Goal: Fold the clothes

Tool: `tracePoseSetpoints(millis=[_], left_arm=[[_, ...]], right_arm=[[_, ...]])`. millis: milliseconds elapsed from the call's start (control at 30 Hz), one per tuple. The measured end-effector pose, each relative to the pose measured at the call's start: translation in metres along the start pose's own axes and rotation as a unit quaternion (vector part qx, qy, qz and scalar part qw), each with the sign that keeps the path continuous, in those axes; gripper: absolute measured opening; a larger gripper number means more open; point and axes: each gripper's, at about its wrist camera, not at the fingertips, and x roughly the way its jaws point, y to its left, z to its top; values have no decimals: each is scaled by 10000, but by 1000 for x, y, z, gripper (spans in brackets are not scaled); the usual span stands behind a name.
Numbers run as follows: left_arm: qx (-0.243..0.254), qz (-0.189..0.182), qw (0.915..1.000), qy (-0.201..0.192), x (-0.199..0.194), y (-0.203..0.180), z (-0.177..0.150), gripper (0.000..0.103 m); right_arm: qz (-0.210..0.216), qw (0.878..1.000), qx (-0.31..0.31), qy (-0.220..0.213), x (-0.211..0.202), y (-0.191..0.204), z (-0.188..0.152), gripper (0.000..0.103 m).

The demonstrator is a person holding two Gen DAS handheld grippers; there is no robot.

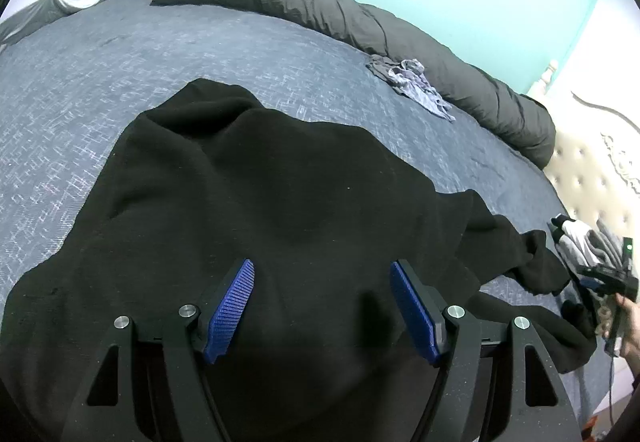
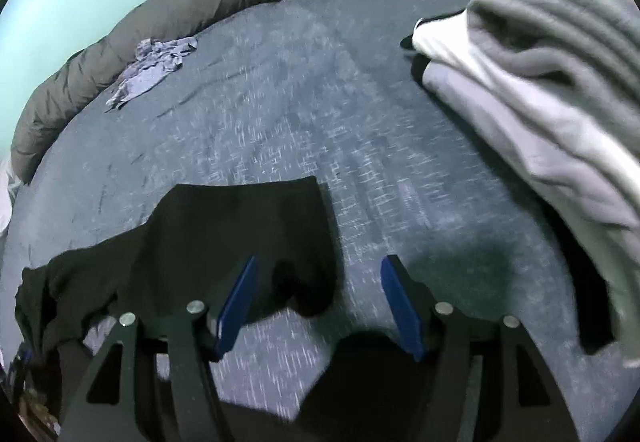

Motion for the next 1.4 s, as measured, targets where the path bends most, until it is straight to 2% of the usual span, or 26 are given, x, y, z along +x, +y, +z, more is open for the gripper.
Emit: tracePoseSetpoints(millis=[167,233,267,333,400,500,567,700,733,767,833,1067,1133,1400], left_arm=[[36,12,10000,27,4,-2,0,74],[50,17,10000,36,5,-3,1,74],[50,15,10000,41,5,-3,1,74],[47,10,10000,47,6,-2,1,74],[42,2,10000,50,5,-2,1,74],[38,-4,10000,30,2,-1,1,74],[24,8,10000,20,-1,2,0,74],[2,21,10000,-20,-9,7,2,74],[16,27,10000,-32,-11,8,2,74],[20,29,10000,-46,-13,9,3,74],[6,28,10000,-69,-18,12,4,74],[-33,59,9999,-145,-43,23,2,74],[-94,97,9998,-175,-53,28,0,74],[-198,155,9997,-56,-107,44,-18,74]], right_arm=[[3,9999,54,137,24,4,4,62],[24,9997,-23,227,30,8,3,32],[9,9996,-97,249,31,11,2,27],[-108,9996,-246,93,24,14,2,11],[-239,9991,-329,-153,13,14,3,8],[-626,9940,-249,-868,-19,5,10,7],[-1005,9864,-333,-1253,-36,4,13,6],[-1245,9856,-445,-1055,-37,4,16,7],[-1302,9855,-439,-1000,-37,5,15,10],[-1251,9859,-368,-1046,-42,4,12,12],[-1052,9874,-190,-1167,-49,5,8,25],[-169,9940,-317,-1032,-76,18,-39,37],[37,9950,-301,-947,-85,17,-57,48],[476,9962,-337,-646,-121,-4,-122,53]])
